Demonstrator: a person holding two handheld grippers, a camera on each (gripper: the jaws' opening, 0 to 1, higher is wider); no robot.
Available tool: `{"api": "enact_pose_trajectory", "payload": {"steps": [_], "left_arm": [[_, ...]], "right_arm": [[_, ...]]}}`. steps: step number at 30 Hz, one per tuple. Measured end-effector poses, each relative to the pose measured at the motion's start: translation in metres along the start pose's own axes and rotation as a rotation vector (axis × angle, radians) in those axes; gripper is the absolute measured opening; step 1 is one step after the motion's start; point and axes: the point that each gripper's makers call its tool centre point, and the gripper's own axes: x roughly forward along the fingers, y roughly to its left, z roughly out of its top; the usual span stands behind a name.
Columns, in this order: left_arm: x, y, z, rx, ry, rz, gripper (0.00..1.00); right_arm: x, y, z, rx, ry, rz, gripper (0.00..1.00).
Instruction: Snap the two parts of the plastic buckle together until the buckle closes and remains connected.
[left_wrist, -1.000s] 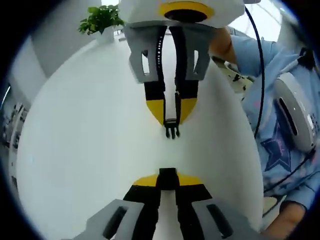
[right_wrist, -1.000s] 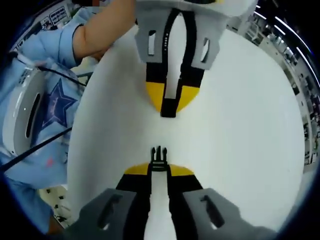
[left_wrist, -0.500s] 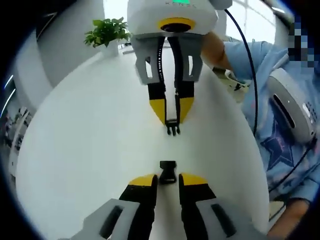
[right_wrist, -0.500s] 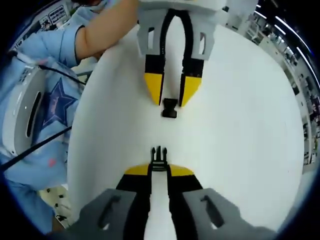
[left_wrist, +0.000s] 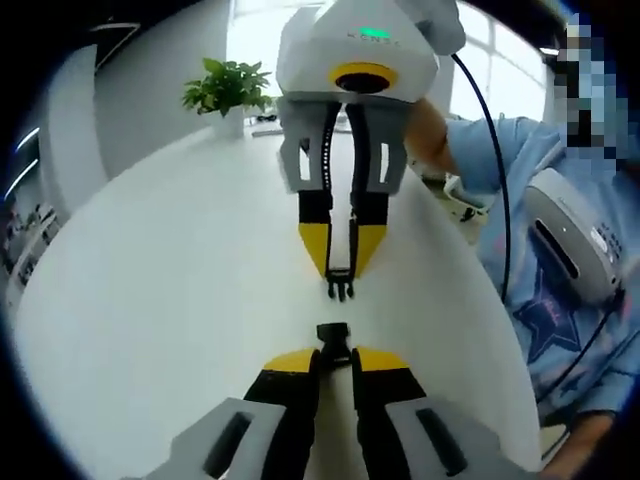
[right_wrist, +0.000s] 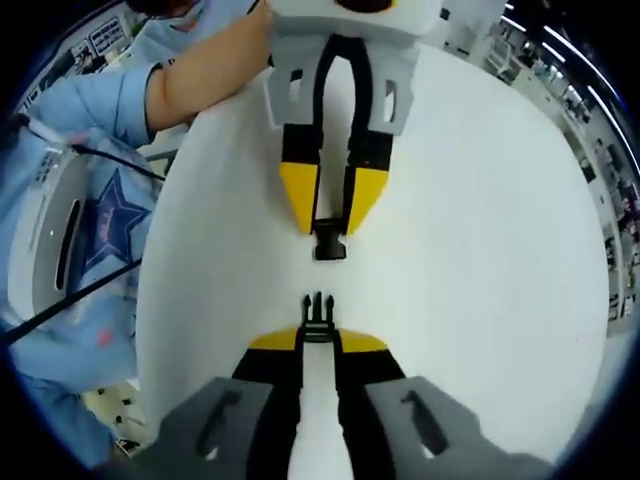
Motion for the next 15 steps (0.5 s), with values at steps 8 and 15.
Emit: {"api": "enact_pose_trajectory", "payload": {"steps": [8,15], "left_arm": [[0.0064,-0.0036,0.0065,0.015,0.003,0.005,0.12],[0.0073,-0.0042,0.0055,0.024,0.013,0.016,0.12]], "right_arm": [[0.0020,-0.0038,0.0063,0.043,-0.013,-0.016,0.12],[0.0037,-0.0044,0.0089,0.061,-0.018,-0.023,0.12]]}}
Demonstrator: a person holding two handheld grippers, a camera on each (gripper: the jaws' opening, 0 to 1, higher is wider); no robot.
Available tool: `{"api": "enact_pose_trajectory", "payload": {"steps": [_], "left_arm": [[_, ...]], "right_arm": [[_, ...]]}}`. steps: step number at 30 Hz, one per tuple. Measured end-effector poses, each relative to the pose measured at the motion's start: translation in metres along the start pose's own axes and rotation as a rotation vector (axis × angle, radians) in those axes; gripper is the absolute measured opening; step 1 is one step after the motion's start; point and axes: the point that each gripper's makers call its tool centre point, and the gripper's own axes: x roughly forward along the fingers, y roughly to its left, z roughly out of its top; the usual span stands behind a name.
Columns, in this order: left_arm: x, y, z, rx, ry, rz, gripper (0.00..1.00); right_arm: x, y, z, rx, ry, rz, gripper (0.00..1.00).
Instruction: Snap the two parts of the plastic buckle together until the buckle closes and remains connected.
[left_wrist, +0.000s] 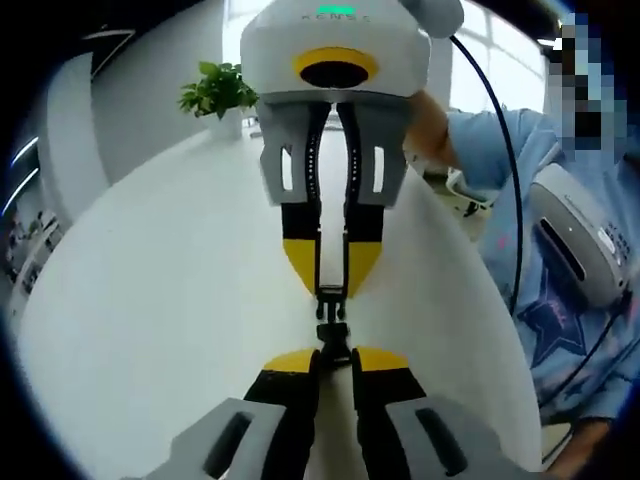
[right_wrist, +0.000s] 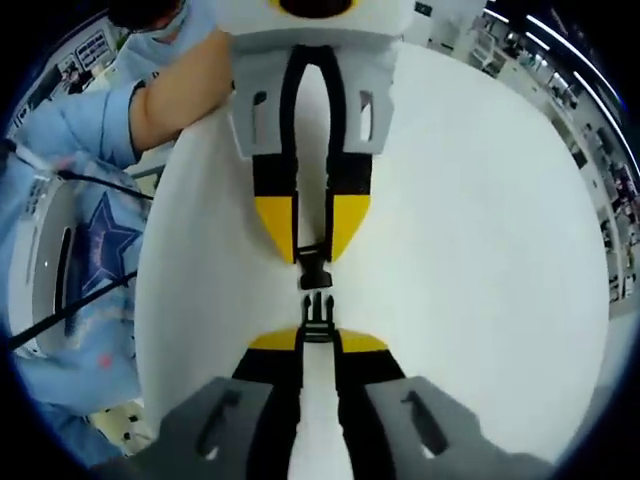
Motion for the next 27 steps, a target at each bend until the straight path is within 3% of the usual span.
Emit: {"api": "enact_pose_trajectory", "payload": {"steps": [10,13,15,17,27], "left_arm": [[-0.0001,0.0045,-0.0005,-0.005,-0.006,0.006,0.12],[-0.0006,0.0065,-0.0004,-0.005,-0.011,0.004,0.12],[0.0000,0.0061,-0.0003,-0.003,-0.014,0.001,0.12],[0.0012,0.0052,0.0006,0.003,-0.019,-0.002,0.12],[0.0033,0.0029,0.0019,-0.009,-0.017,-0.001,0.12]], "right_arm": [[0.0020,0.0016,0.0058,-0.054,-0.008,-0.004,0.12],[0.0022,0.0023,0.0067,-0.103,-0.007,-0.002,0.11],[0.0027,0.0030,0.0088,-0.182,-0.013,0.011,0.11],[0.0029,0.0032,0.0089,-0.196,-0.014,0.029,0.11],[0.0023,0.0038,0.0086,-0.168,-0.040,0.043,0.11]]}}
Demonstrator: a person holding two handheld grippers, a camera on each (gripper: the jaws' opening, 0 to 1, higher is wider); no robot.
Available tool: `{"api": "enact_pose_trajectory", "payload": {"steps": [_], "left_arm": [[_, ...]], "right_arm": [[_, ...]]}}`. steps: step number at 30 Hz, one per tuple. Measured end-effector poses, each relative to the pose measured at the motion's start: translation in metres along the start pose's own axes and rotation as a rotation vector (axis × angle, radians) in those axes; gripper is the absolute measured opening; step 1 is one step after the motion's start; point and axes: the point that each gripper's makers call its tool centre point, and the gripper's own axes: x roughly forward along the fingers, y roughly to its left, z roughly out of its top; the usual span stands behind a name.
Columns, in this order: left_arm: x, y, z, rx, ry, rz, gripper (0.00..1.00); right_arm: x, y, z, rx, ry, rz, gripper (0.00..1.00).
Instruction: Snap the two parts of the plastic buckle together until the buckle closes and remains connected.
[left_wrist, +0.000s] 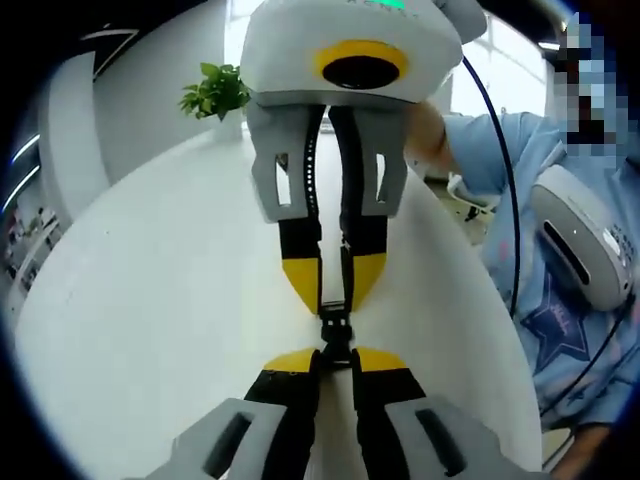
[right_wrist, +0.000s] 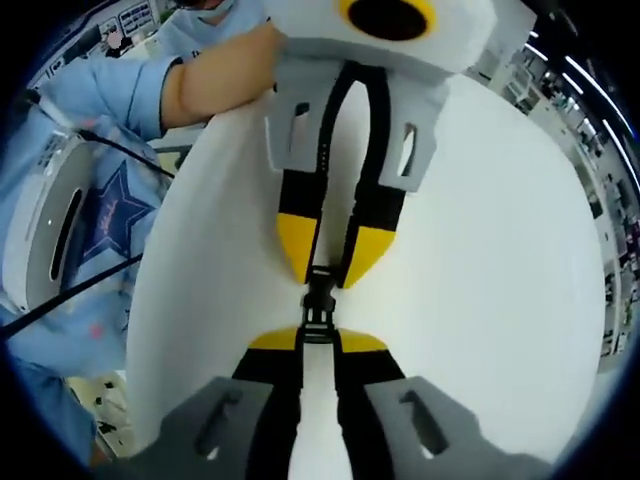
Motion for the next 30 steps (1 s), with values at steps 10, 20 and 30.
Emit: {"api": "enact_pose_trajectory", "payload": {"steps": [10,20,30], "left_arm": [[0.0012,-0.0012,-0.0003,-0.016,0.012,0.014,0.12],[0.0027,-0.0031,0.0003,-0.009,-0.011,0.011,0.12],[0.0031,-0.0040,0.0030,-0.017,-0.026,0.005,0.12]], "right_arm": [[0.0009,-0.0009,-0.0002,0.080,-0.015,-0.026,0.11],[0.0015,-0.0011,-0.0011,0.102,-0.010,-0.003,0.11],[-0.0003,-0.0006,-0.0021,0.096,-0.051,0.000,0.12]]}}
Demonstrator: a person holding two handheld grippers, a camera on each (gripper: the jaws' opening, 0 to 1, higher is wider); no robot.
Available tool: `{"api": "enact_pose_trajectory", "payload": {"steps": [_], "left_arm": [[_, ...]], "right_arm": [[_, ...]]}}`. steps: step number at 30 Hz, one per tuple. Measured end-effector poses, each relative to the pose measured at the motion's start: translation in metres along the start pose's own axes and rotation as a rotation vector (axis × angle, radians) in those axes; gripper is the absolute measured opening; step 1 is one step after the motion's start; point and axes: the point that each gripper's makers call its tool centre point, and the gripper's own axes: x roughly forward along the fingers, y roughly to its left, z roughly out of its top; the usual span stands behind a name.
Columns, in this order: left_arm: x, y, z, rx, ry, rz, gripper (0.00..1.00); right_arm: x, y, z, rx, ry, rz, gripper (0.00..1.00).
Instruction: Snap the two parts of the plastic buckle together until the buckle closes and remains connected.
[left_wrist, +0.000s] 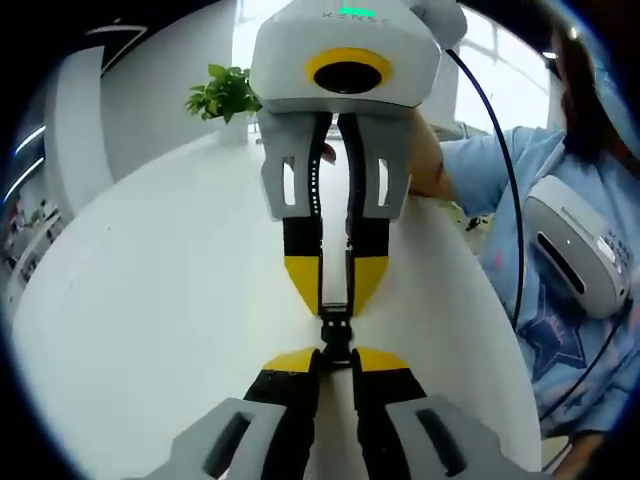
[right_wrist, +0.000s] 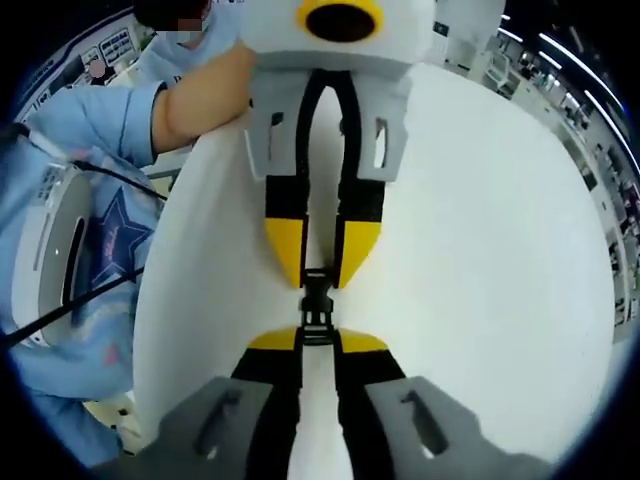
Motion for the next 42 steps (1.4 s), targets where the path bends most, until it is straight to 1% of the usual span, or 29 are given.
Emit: {"api": "enact_pose_trajectory", "payload": {"steps": [23,28,34,36,38,42], "left_arm": [[0.0000,-0.0035,-0.0015,-0.019,-0.013,-0.005,0.12],[-0.0001,-0.0033,-0.0017,-0.024,-0.015,-0.006,0.12],[-0.0004,-0.0031,-0.0019,-0.029,-0.017,-0.008,0.12],[-0.0005,-0.0031,-0.0022,-0.027,-0.018,-0.007,0.13],[-0.0006,-0.0038,-0.0032,0.001,-0.024,-0.006,0.13],[-0.0008,-0.0027,-0.0029,0.011,-0.025,-0.006,0.13]], "right_arm": [[0.0013,0.0037,0.0019,-0.008,-0.018,0.008,0.12],[0.0018,0.0061,0.0026,-0.064,-0.025,0.010,0.12],[0.0022,0.0054,0.0028,-0.064,-0.020,0.006,0.12],[0.0024,0.0056,0.0031,-0.073,-0.021,0.006,0.12],[0.0026,0.0054,0.0032,-0.075,-0.022,0.006,0.12],[0.0025,0.0037,0.0038,-0.077,-0.023,0.007,0.12]]}}
